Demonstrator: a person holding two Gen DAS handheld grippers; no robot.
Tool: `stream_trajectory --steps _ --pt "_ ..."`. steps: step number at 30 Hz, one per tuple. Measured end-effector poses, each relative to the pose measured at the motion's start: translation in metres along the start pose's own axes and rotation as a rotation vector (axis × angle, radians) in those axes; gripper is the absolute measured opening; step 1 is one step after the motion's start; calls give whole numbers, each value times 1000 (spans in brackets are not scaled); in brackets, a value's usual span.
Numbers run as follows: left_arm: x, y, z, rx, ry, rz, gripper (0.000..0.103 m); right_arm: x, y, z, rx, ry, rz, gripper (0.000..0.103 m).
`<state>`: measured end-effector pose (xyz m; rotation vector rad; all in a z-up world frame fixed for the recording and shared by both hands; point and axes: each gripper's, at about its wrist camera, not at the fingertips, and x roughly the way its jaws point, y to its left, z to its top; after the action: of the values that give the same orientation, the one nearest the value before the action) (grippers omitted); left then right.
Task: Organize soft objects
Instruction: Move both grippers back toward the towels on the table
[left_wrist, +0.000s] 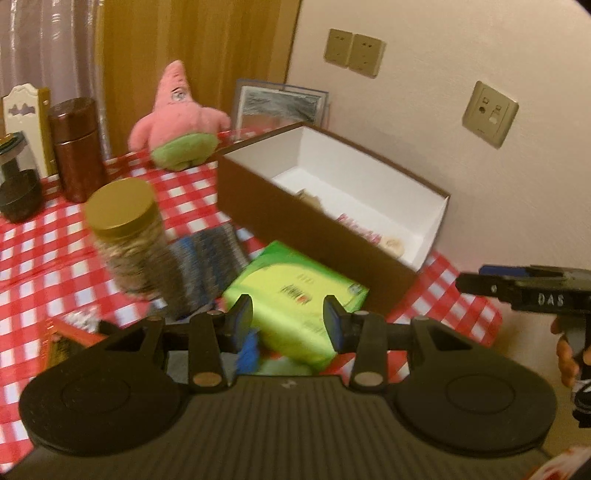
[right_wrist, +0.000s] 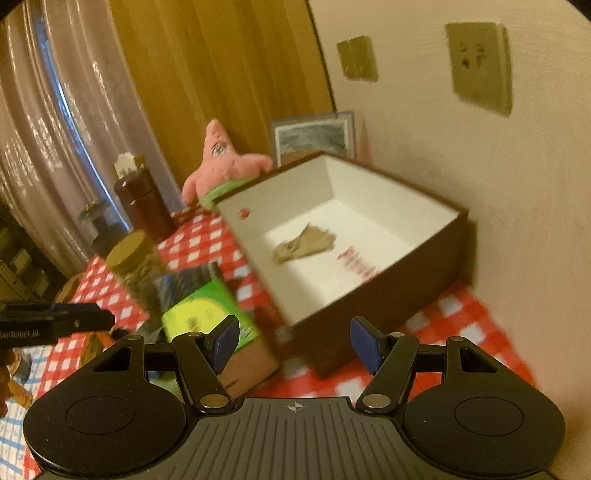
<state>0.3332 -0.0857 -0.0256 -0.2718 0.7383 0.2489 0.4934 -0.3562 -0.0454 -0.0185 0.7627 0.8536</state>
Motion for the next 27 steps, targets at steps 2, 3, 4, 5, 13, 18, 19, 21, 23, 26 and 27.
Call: stream_trajectory --steps 2,3,4,5,13,18,19,21,23,26,27 --pt "-9 17 -6 -5 8 10 39 2 16 -11 2 33 0 67" --pt "-14 25 -9 -7 10 15 39 4 24 -16 12 51 -2 67" --pt "-18 33 -13 -8 13 21 39 5 32 -22 28 67 -1 67" --pt "-22 42 -17 -9 16 28 39 6 39 -27 42 80 7 67" --pt "-44 101 -48 -19 69 39 39 20 106 -61 76 156 32 67" --pt "-50 128 -65 -1 88 42 39 26 144 -79 63 164 17 66" --pt "-51 133 -68 3 92 39 39 28 150 -81 63 165 12 66" --pt "-53 145 -73 3 96 28 39 31 161 -88 73 169 1 66" --pt "-56 157 -78 5 93 21 39 35 172 -94 90 172 -13 67" --pt "-57 172 -85 16 103 18 39 40 186 -104 105 174 -40 67" --pt "-57 178 -88 18 108 16 39 43 191 -107 107 174 -51 66"
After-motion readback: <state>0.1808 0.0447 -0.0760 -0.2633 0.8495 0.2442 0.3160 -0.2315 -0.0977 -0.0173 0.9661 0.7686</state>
